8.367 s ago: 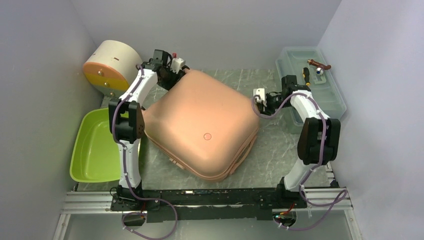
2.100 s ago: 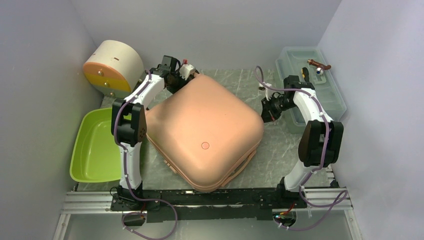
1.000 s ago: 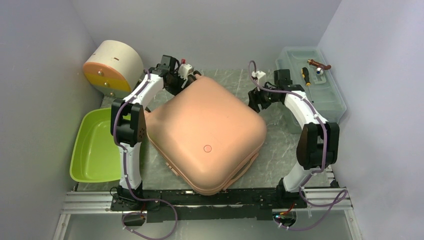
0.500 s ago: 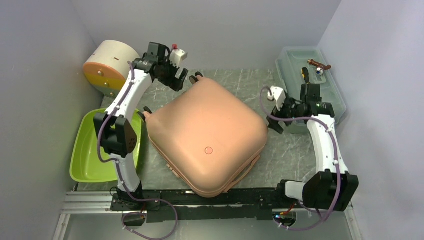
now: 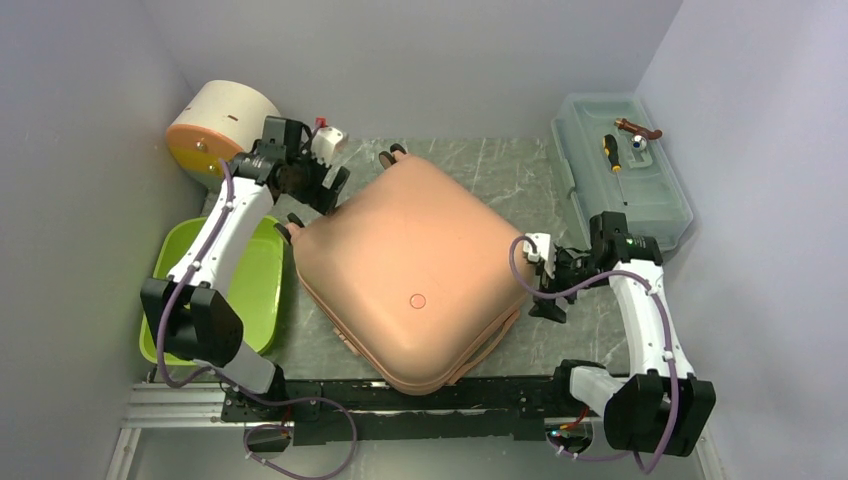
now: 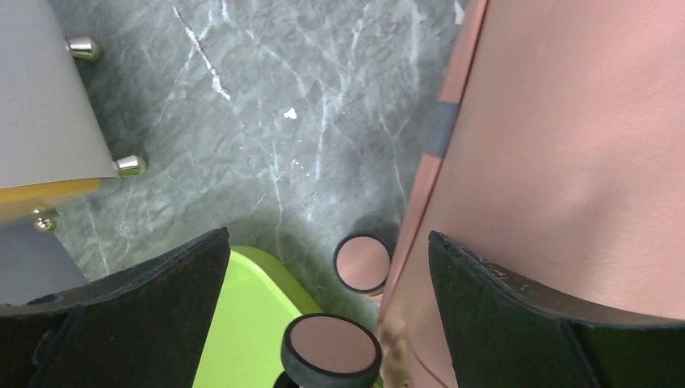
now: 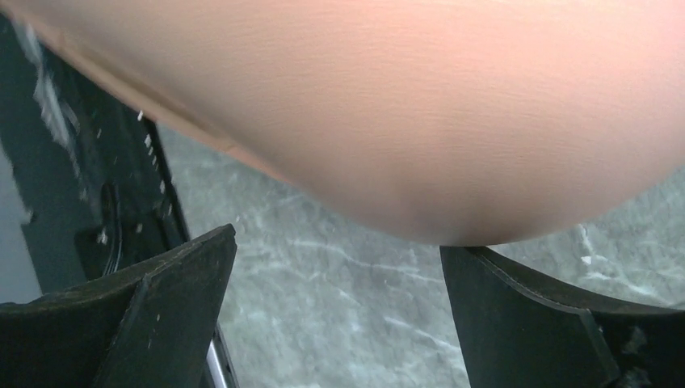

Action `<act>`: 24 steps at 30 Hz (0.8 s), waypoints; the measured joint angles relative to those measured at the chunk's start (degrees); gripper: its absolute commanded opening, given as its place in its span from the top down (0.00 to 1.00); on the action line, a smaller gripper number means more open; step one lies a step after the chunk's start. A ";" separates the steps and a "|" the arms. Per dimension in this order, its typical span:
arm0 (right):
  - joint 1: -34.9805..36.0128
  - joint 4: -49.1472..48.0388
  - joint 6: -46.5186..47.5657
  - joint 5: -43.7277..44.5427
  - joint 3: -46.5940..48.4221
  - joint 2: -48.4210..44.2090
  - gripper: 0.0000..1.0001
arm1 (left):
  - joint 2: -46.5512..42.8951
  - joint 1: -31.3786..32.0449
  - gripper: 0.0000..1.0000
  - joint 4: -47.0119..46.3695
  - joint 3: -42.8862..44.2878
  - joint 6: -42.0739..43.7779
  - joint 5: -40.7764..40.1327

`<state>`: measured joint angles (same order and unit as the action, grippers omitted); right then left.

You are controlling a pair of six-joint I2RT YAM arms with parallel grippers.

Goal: Open, take out, and arrange the luggage
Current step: Rotate the luggage at the center of the board.

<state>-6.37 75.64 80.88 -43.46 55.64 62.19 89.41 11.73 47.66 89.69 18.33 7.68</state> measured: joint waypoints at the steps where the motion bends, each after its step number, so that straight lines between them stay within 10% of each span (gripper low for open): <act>1: 0.04 -1.81 -1.86 -0.52 -0.76 -0.04 0.00 | -0.52 0.00 0.00 -0.81 -1.77 0.63 -0.50; 12: 1.18 -31.17 -36.48 0.15 -12.35 -4.83 0.00 | -9.46 -0.87 0.01 -5.97 -10.86 5.29 -1.36; 24: 1.66 -54.66 -55.10 13.75 3.48 21.57 0.00 | -7.21 -2.03 0.01 -4.66 -11.93 7.39 -4.13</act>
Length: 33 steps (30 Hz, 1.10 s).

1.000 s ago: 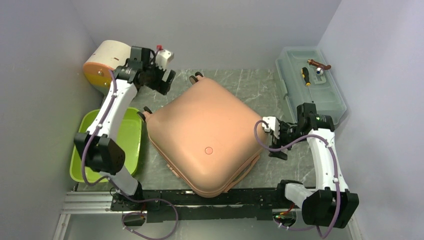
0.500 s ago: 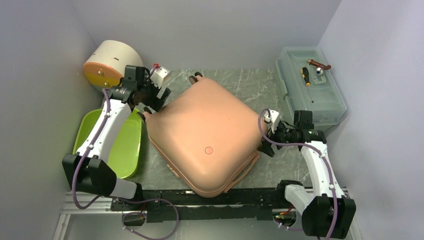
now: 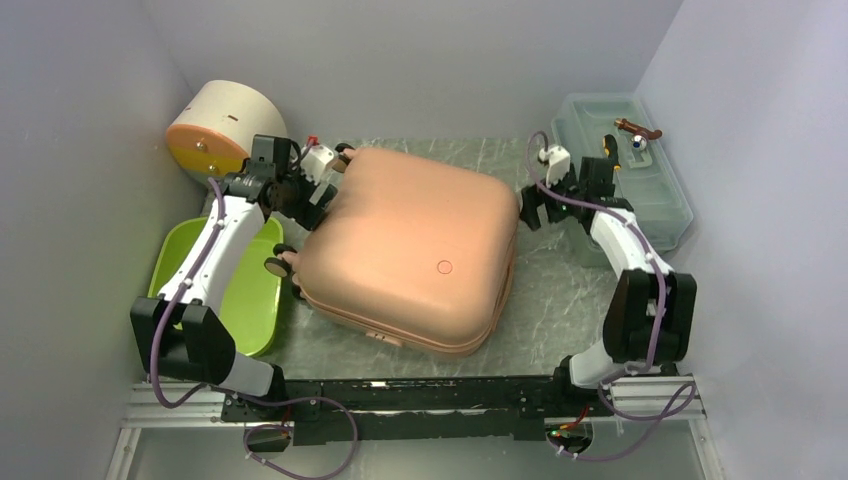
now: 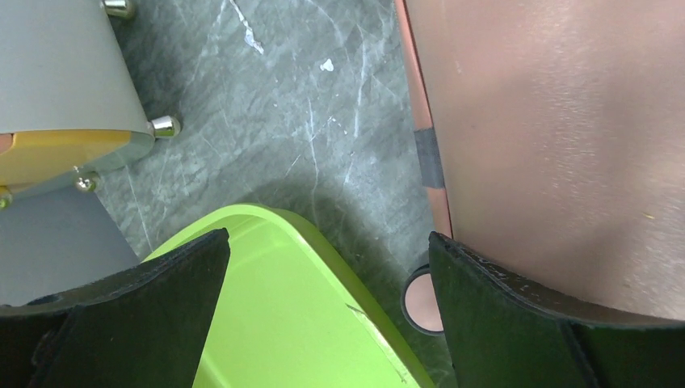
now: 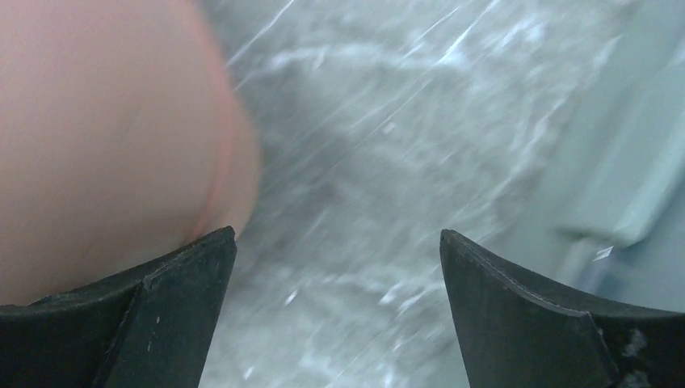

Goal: Open, take out, and arrange the luggage
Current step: Rotate the luggage at the center of the board, then adjust the luggage at the center of the board.

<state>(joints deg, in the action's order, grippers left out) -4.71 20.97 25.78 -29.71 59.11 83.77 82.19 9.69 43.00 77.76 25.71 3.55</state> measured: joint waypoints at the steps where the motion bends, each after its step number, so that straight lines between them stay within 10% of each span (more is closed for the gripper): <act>1: 0.00 -1.73 -0.76 1.16 2.16 2.05 0.00 | 0.35 -0.15 0.01 0.09 -0.04 -0.02 0.00; 10: 0.07 -5.25 -2.69 2.43 7.56 0.44 0.00 | 2.12 -1.88 0.01 -3.15 -2.89 0.00 0.11; 20: 1.20 22.77 13.53 -10.88 8.66 -17.51 0.03 | 4.07 -3.82 0.00 -8.07 -7.26 -0.96 1.77; 33: 0.04 36.24 18.03 -11.13 8.87 -9.05 0.02 | 7.56 1.95 0.01 -10.62 -6.12 -6.29 3.15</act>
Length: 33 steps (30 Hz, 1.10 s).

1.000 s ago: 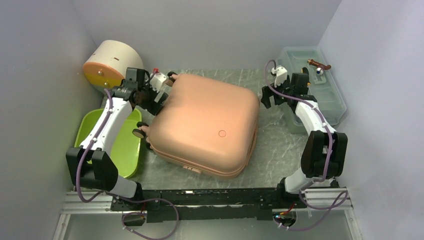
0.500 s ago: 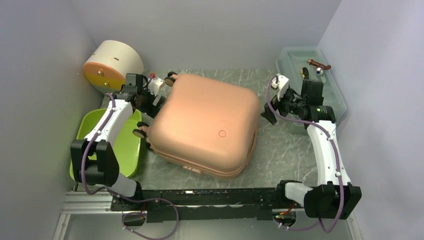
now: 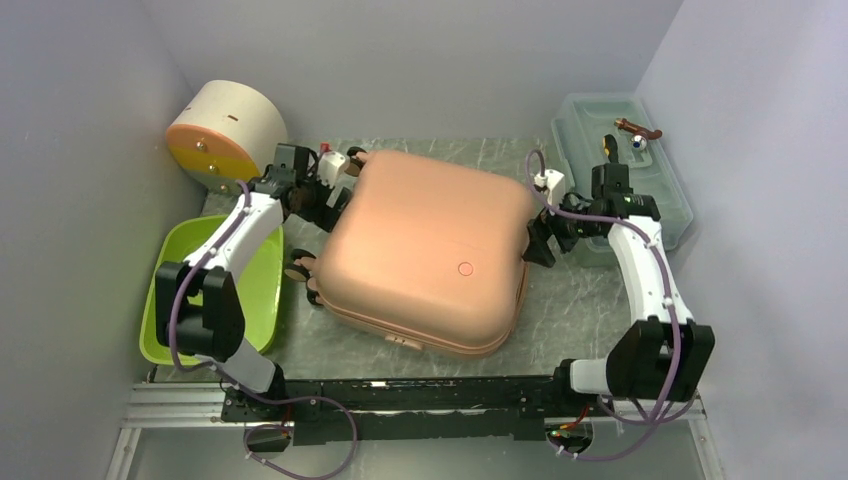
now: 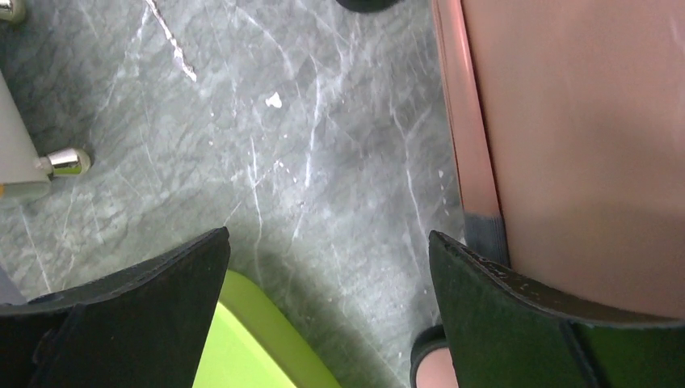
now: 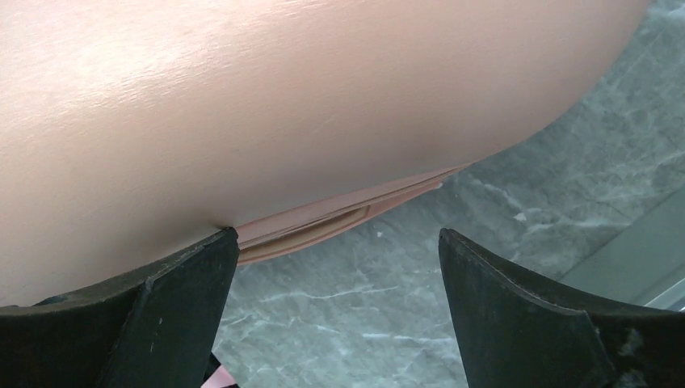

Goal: Open, take out, and arrange the luggage
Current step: Adjust the luggage at the center of the board.

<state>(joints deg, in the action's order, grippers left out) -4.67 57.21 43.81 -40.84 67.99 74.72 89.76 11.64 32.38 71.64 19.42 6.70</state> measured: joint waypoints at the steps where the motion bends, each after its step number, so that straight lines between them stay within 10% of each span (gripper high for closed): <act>1: -0.09 0.50 0.02 0.42 0.83 1.11 0.02 | 1.03 0.09 0.01 -0.17 0.83 -0.57 0.00; 26: -0.24 -12.09 -10.25 5.62 32.20 32.09 0.00 | 19.06 5.53 0.01 -2.23 18.08 -9.07 1.46; 33: 2.27 -16.63 -11.67 1.90 25.70 26.58 0.00 | 19.50 12.59 0.01 1.18 17.14 -10.71 7.50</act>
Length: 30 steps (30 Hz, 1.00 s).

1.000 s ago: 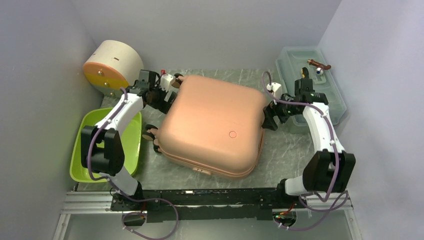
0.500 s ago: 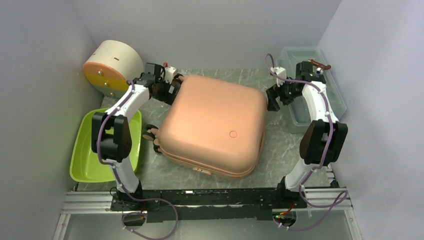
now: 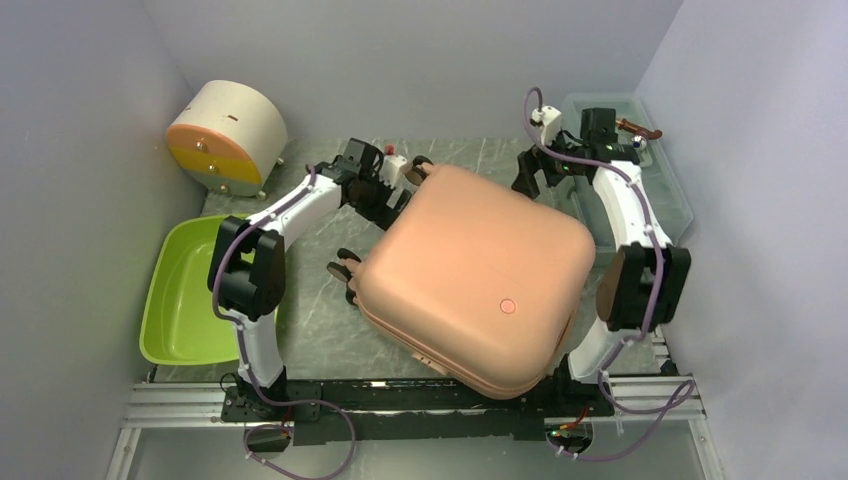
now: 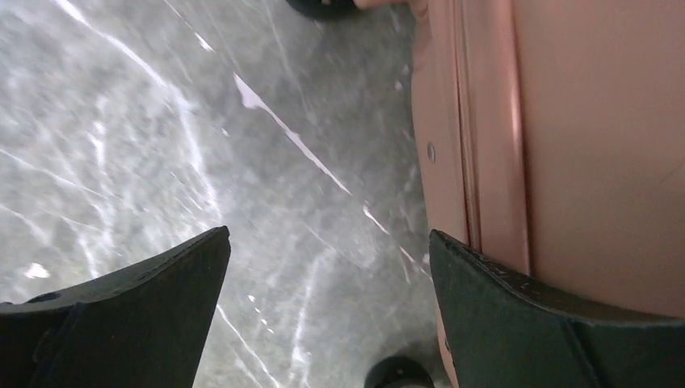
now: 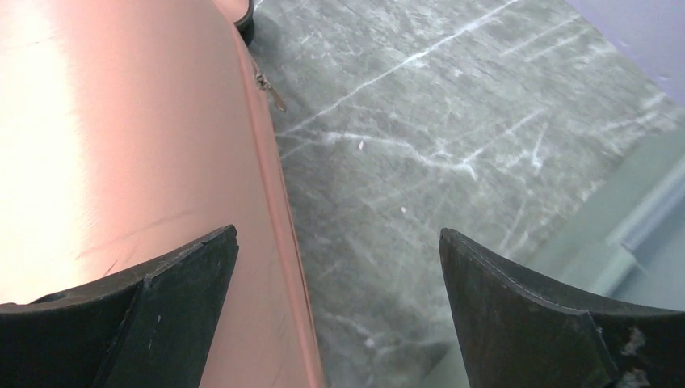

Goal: Open, take out, and arrange the luggage
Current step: Adjust the luggage at the center of the board.

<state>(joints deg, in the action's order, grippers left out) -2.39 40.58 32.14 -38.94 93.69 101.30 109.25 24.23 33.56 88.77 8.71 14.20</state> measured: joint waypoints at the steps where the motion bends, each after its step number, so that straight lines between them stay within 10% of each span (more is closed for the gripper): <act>1: -0.28 -0.24 0.37 0.11 -1.84 -2.29 0.00 | 0.00 -0.11 0.01 0.42 -0.37 0.02 0.66; 30: -7.08 43.89 43.78 34.40 -20.15 -47.45 0.01 | -28.15 -10.67 0.01 15.02 -6.27 9.18 2.64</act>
<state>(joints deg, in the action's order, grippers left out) -9.47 84.47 75.92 -4.54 73.54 53.84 81.10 13.56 48.58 82.50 17.89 16.84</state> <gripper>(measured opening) 0.994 0.992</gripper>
